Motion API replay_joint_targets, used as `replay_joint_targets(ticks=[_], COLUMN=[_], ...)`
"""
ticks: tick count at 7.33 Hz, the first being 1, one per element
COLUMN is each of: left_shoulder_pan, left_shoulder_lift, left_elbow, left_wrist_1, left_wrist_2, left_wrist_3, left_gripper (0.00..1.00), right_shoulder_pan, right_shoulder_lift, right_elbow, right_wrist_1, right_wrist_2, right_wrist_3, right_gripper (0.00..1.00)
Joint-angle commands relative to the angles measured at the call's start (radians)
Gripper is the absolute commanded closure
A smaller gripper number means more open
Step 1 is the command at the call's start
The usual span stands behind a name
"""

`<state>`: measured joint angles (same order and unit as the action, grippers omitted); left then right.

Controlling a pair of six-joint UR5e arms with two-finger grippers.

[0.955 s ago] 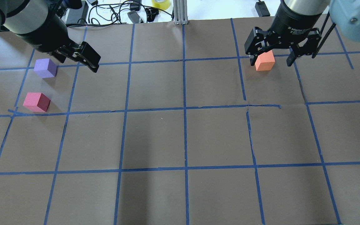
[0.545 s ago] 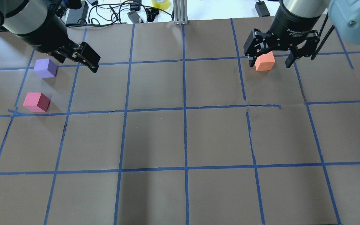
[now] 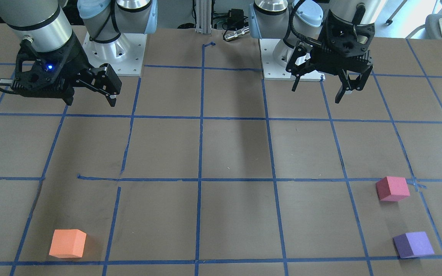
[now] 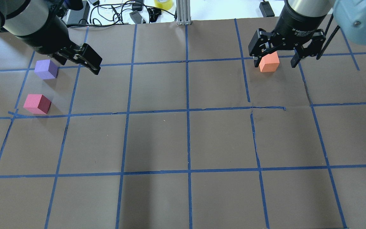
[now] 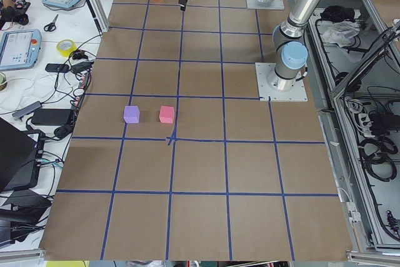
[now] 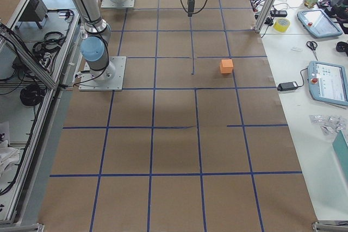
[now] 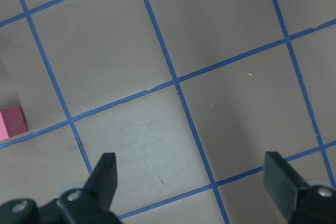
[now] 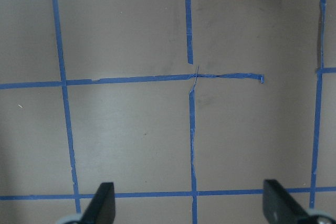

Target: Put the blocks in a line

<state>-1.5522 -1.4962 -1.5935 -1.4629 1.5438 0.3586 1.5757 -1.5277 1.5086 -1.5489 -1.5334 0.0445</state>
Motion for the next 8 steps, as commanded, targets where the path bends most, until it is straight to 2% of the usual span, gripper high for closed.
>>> replay_joint_targets(ticks=[1, 6, 8], left_shoulder_pan=[0.0, 0.001, 0.001], left_shoulder_lift=[0.001, -0.001, -0.006], left_elbow=[0.0, -0.005, -0.006], left_wrist_1=[-0.001, 0.003, 0.001], left_wrist_2=[0.001, -0.001, -0.001], left_wrist_3=[0.0, 0.002, 0.003], left_gripper=[0.0, 0.0, 0.0], right_shoulder_pan=[0.0, -0.025, -0.034], right_shoulder_lift=[0.003, 0.027, 0.067], right_elbow=[0.001, 0.002, 0.002], right_wrist_1=[-0.005, -0.019, -0.132], right_wrist_2=[-0.008, -0.046, -0.088], right_wrist_3=[-0.002, -0.008, -0.012], right_gripper=[0.0, 0.0, 0.0])
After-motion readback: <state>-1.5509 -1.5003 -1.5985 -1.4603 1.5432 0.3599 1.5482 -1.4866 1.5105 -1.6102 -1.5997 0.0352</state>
